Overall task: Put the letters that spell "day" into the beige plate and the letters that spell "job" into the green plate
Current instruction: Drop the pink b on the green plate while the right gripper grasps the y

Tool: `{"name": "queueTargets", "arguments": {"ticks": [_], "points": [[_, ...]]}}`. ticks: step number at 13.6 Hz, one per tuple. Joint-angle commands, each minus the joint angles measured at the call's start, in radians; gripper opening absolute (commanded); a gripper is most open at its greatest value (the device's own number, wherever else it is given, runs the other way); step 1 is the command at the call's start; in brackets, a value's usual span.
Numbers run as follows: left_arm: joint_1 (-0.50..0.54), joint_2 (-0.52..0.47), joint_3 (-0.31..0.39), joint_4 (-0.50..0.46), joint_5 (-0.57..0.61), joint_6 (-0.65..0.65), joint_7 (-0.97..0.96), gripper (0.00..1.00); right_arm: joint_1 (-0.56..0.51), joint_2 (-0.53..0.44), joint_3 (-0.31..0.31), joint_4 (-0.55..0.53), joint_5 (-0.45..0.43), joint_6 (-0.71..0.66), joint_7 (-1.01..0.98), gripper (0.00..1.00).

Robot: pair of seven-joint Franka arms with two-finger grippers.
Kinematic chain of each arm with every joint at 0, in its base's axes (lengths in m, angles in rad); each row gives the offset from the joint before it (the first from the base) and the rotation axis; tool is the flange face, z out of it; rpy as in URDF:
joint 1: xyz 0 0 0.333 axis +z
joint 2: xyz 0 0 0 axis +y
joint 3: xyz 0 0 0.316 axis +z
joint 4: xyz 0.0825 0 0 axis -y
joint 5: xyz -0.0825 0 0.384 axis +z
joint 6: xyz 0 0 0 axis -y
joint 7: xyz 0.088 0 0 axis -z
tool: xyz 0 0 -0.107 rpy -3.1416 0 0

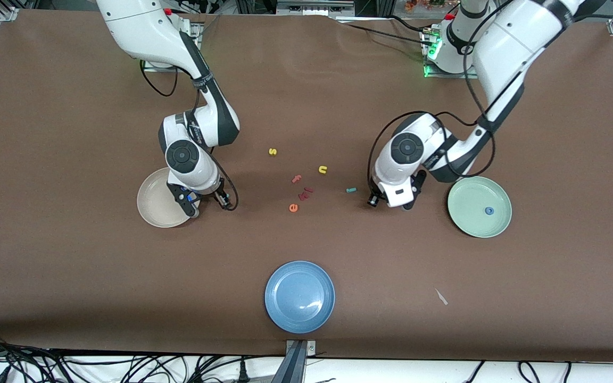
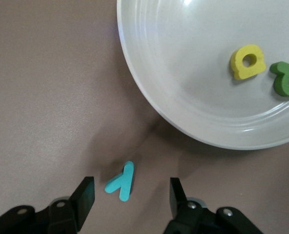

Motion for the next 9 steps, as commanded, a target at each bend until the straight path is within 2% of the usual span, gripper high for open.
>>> {"name": "queueTargets", "arguments": {"ticks": [1, 3, 4, 6, 8, 9], "points": [[0.258, -0.041, -0.161, -0.017, 0.019, -0.137, 0.218, 0.02, 0.011, -0.004, -0.004, -0.013, 0.012, 0.027, 0.010, 0.70], [0.420, -0.042, -0.232, -0.016, 0.031, -0.189, 0.382, 0.02, 0.011, 0.005, -0.004, -0.015, 0.012, 0.048, 0.010, 0.69], [0.459, -0.042, -0.230, -0.016, 0.036, -0.197, 0.456, 0.02, 0.013, 0.011, -0.002, -0.015, 0.012, 0.063, 0.011, 0.69], [0.508, -0.041, -0.185, -0.010, 0.039, -0.197, 0.634, 0.02, 0.013, 0.025, -0.002, -0.017, 0.012, 0.094, 0.010, 0.68], [0.513, -0.029, -0.126, -0.003, 0.098, -0.194, 0.735, 0.02, 0.023, 0.031, -0.002, -0.017, 0.012, 0.099, 0.016, 0.64], [0.513, -0.015, -0.100, -0.002, 0.129, -0.193, 0.761, 0.04, 0.022, 0.031, -0.002, -0.015, 0.012, 0.099, 0.017, 0.52]]}}
